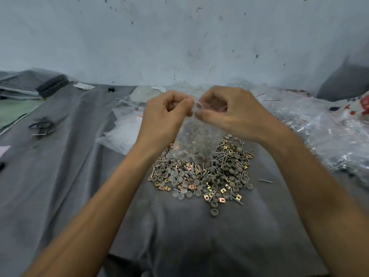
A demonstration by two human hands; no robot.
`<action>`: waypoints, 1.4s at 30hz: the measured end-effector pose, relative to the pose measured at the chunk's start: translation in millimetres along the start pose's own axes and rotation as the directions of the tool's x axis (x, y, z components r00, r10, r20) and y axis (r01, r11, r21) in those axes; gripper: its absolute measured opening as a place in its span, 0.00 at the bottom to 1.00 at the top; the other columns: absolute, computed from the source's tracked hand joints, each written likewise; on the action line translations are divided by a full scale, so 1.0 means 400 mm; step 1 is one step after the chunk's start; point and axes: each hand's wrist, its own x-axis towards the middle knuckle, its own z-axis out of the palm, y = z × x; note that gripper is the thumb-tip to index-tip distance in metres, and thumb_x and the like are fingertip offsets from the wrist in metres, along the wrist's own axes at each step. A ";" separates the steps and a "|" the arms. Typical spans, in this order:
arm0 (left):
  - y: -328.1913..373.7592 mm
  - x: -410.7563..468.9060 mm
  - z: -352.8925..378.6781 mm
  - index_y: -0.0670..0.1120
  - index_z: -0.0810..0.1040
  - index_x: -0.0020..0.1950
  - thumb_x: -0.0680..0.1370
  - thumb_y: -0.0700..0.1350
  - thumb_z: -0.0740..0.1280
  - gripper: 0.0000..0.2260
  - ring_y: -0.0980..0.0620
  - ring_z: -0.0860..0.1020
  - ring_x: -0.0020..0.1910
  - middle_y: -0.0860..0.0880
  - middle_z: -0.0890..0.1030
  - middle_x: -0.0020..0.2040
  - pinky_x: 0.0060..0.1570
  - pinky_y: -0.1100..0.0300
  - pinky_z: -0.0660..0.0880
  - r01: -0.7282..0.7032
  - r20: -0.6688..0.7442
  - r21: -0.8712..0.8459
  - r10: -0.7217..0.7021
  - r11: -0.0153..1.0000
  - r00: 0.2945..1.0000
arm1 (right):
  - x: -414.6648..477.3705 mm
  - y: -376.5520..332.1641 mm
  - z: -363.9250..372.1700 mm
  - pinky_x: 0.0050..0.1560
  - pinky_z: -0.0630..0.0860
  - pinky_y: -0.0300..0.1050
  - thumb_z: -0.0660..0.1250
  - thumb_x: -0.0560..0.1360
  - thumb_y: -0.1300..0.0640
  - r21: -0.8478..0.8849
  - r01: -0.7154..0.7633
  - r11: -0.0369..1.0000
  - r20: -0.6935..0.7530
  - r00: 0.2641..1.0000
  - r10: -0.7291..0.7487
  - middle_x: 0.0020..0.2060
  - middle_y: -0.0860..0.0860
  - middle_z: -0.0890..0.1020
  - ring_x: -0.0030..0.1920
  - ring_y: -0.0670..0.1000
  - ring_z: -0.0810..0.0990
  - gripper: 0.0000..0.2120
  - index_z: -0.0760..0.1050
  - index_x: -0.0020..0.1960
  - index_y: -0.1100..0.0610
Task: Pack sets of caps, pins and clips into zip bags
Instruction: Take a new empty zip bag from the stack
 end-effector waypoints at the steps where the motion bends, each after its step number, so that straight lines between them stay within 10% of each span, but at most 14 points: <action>1: 0.015 0.003 -0.007 0.52 0.82 0.42 0.78 0.45 0.70 0.06 0.57 0.75 0.33 0.52 0.83 0.35 0.36 0.60 0.73 -0.002 -0.008 -0.002 0.001 1.000 1.000 | 0.006 -0.014 -0.003 0.40 0.71 0.28 0.71 0.76 0.44 -0.005 0.017 1.000 -0.034 0.999 -0.017 0.38 0.40 0.81 0.39 0.34 0.78 0.09 0.80 0.50 0.49; 9: 0.111 0.041 -0.055 0.48 0.83 0.44 0.78 0.45 0.70 0.04 0.62 0.76 0.30 0.55 0.83 0.32 0.34 0.67 0.72 -0.053 -0.017 0.034 0.054 0.998 0.998 | 0.072 -0.095 -0.042 0.49 0.79 0.49 0.70 0.78 0.51 -0.007 0.078 0.997 -0.146 0.986 -0.078 0.40 0.50 0.85 0.42 0.52 0.83 0.07 0.80 0.47 0.54; 24: 0.082 0.054 -0.062 0.48 0.81 0.48 0.80 0.46 0.68 0.05 0.52 0.79 0.39 0.53 0.85 0.38 0.46 0.47 0.78 -0.033 0.049 0.122 0.027 0.992 0.998 | 0.085 -0.061 -0.035 0.35 0.70 0.30 0.72 0.75 0.49 -0.038 -0.023 0.999 -0.132 0.991 0.018 0.35 0.43 0.81 0.34 0.38 0.75 0.05 0.80 0.42 0.47; 32: 0.048 0.044 -0.057 0.54 0.81 0.45 0.79 0.47 0.71 0.03 0.60 0.72 0.33 0.61 0.77 0.33 0.36 0.65 0.70 -0.116 0.102 0.137 0.102 0.984 0.989 | 0.044 -0.067 -0.020 0.40 0.74 0.42 0.73 0.76 0.49 0.046 -0.006 0.999 -0.107 0.994 0.011 0.35 0.43 0.81 0.36 0.40 0.77 0.05 0.80 0.43 0.48; 42: -0.001 -0.012 -0.049 0.51 0.79 0.45 0.81 0.43 0.68 0.06 0.59 0.70 0.34 0.46 0.76 0.40 0.35 0.69 0.69 0.060 0.077 -0.026 -0.058 0.998 0.995 | -0.047 0.024 0.029 0.50 0.84 0.52 0.72 0.78 0.51 0.371 -0.189 0.909 -0.005 0.979 0.206 0.45 0.52 0.86 0.46 0.52 0.85 0.07 0.80 0.53 0.53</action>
